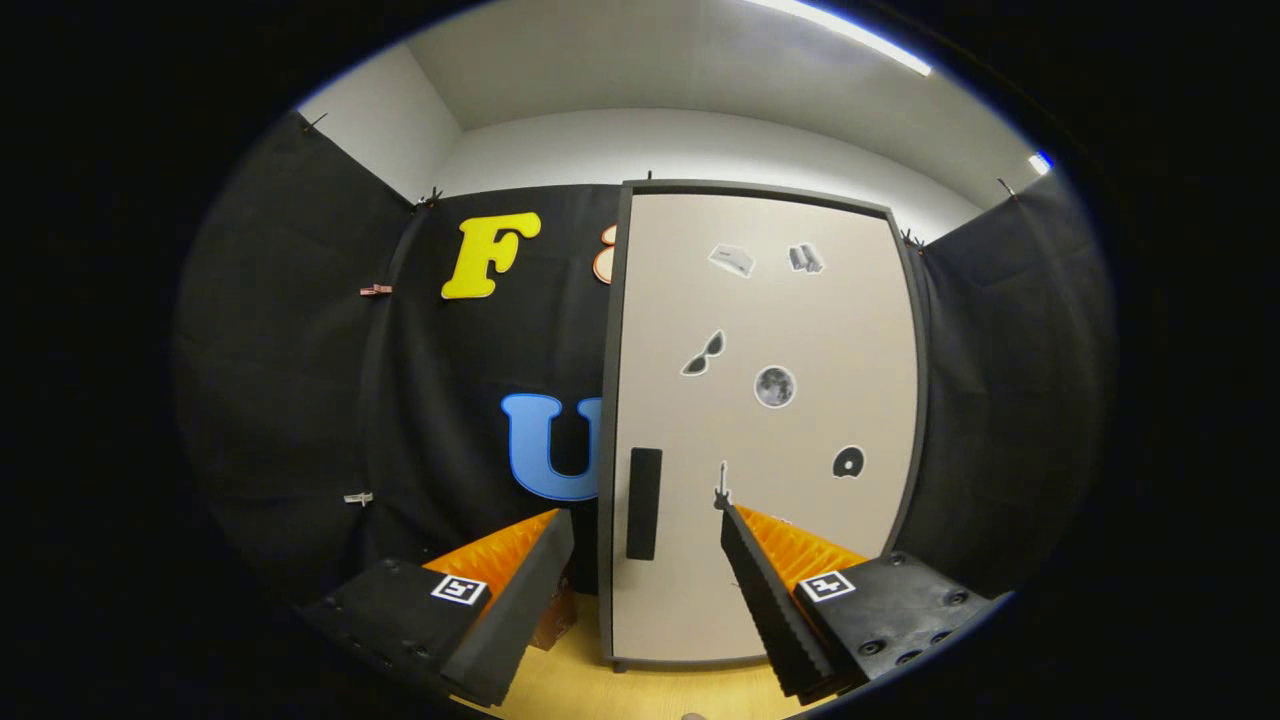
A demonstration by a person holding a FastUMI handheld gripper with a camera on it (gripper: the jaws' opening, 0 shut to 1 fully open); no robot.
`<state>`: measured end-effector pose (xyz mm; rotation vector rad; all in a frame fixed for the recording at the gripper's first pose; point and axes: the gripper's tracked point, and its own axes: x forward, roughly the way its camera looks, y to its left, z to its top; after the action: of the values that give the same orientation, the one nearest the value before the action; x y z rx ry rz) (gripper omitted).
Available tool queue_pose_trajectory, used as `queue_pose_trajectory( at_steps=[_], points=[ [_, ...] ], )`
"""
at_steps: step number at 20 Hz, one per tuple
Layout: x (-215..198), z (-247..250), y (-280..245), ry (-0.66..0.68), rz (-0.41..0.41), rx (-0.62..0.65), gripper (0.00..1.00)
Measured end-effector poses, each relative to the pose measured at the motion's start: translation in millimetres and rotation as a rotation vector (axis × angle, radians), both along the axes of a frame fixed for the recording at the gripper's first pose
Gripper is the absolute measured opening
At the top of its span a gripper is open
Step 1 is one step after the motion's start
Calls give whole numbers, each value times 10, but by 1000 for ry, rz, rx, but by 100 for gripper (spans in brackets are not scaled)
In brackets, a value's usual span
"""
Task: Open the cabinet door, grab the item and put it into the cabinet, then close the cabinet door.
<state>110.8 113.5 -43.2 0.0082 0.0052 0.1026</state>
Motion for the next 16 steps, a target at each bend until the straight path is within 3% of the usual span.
queue_pose_trajectory(
  at_steps=[9,16],
  points=[
    [840,-420,56,41,-22,-10,96],
    [1253,-567,88,31,-48,-26,91]
  ],
)
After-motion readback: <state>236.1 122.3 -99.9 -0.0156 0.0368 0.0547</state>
